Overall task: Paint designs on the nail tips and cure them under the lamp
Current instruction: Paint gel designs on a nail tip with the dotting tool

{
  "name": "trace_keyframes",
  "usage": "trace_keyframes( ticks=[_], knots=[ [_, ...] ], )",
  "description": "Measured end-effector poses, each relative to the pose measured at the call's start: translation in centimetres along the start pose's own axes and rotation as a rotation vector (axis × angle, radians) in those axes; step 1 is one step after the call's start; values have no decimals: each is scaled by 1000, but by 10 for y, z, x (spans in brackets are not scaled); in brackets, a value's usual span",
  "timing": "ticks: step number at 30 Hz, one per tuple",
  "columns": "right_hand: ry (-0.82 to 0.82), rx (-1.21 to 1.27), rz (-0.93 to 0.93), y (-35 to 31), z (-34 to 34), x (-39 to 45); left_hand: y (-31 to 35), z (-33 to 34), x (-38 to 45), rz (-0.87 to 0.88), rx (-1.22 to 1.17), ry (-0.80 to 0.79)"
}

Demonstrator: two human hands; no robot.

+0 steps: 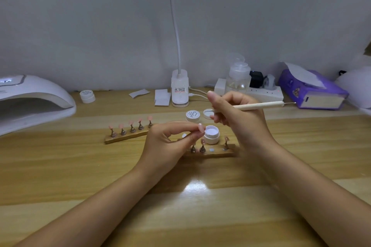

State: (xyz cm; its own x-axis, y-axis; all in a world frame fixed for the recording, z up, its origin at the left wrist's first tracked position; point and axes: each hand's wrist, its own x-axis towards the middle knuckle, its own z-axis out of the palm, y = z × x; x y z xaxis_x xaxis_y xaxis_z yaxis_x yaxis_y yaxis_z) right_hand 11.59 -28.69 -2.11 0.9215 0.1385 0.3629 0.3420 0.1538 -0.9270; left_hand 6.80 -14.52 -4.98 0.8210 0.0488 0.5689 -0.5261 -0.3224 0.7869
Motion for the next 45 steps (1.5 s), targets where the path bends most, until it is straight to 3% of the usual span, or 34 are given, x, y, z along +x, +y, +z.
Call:
trace_keyframes(
  ticks=[6, 21, 45],
  knots=[
    [-29, 149, 32, 1, 7, -8, -1, 0, 0, 2, -10, -13],
    [-30, -7, -9, 3, 10, -11, -4, 0, 2, 65, -32, -20],
    [-29, -22, -16, 3, 11, -11, -9, 0, 3, 109, -43, -25]
  ],
)
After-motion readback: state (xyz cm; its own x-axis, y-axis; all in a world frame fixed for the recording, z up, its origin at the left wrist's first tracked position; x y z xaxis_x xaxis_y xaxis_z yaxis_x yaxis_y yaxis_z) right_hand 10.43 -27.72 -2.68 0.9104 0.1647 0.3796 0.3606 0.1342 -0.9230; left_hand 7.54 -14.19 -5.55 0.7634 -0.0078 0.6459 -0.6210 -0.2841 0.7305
